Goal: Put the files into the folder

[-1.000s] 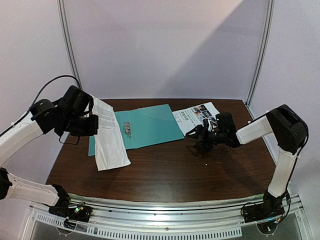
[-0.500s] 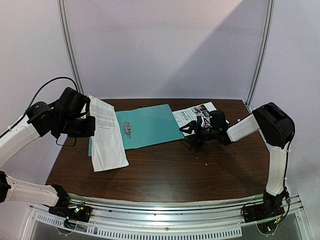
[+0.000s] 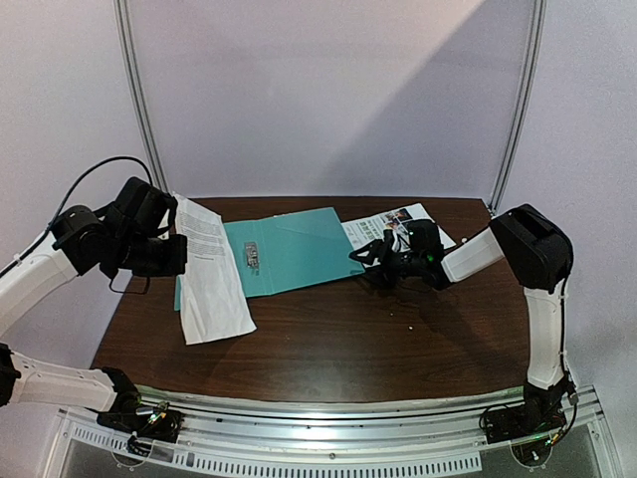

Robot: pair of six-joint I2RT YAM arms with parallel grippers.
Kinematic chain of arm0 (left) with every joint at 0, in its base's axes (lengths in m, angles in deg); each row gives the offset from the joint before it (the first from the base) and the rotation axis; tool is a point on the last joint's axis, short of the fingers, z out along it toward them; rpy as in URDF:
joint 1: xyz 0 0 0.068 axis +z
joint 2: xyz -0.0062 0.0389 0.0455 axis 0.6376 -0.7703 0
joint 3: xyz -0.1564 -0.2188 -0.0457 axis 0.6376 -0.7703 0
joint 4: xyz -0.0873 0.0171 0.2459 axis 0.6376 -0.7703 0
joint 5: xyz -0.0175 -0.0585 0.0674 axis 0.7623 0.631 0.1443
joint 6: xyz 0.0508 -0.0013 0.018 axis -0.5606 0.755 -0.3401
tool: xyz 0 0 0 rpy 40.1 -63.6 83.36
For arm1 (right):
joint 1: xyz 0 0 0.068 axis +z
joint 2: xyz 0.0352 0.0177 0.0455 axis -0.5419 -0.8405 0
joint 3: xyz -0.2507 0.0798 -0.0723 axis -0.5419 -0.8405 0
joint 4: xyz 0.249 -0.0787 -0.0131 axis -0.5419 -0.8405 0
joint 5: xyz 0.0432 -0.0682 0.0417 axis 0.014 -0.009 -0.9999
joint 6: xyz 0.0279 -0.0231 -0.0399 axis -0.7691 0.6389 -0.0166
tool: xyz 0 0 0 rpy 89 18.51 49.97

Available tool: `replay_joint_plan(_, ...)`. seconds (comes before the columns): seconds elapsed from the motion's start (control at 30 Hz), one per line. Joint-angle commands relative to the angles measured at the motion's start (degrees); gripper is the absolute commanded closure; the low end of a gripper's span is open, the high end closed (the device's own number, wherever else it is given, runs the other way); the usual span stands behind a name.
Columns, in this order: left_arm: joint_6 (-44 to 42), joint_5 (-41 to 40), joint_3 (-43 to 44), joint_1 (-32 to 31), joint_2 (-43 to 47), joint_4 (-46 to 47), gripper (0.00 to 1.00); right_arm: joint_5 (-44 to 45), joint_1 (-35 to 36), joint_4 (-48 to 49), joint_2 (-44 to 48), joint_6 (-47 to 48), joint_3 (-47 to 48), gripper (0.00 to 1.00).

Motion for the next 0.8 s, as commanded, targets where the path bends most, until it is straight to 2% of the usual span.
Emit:
replay_joint_plan(0.0, -0.9, -0.1, -1.3, 1.0, 0.9, -1.1, 1.0, -0.3, 0.7, 0.3, -3.6, -1.9, -0.6, 0.37)
replay_joint_plan(0.17, -1.0, 0.1, -1.8, 1.2, 1.1, -0.9, 1.0, -1.0, 0.8, 4.1, -5.3, -4.5, -0.5, 0.51)
replay_joint_plan(0.3, -1.2, 0.0, -2.0, 1.3, 1.2, -0.9, 1.0, -0.8, 0.8, 4.5, -6.1, -5.0, -0.1, 0.55)
replay_joint_plan(0.4, -1.2, 0.0, -2.1, 1.5, 1.3, -0.9, 1.0, -0.7, 1.1, 4.5, -6.8, -5.0, 0.4, 0.62)
replay_joint_plan(0.53, -1.3, 0.1, -2.2, 1.6, 1.4, -0.9, 1.0, -0.8, 1.5, 3.4, -7.9, -4.7, 1.5, 0.81)
replay_joint_plan(0.63, -1.7, 0.5, -1.5, 1.7, 1.4, -1.4, 1.0, -0.6, 1.5, 0.6, -7.8, -3.6, 2.1, 0.99)
replay_joint_plan(0.77, -2.4, 0.3, 1.0, 1.8, 0.9, -3.3, 1.0, 0.5, 1.7, -5.9, -5.4, -0.1, 1.1, 1.0)
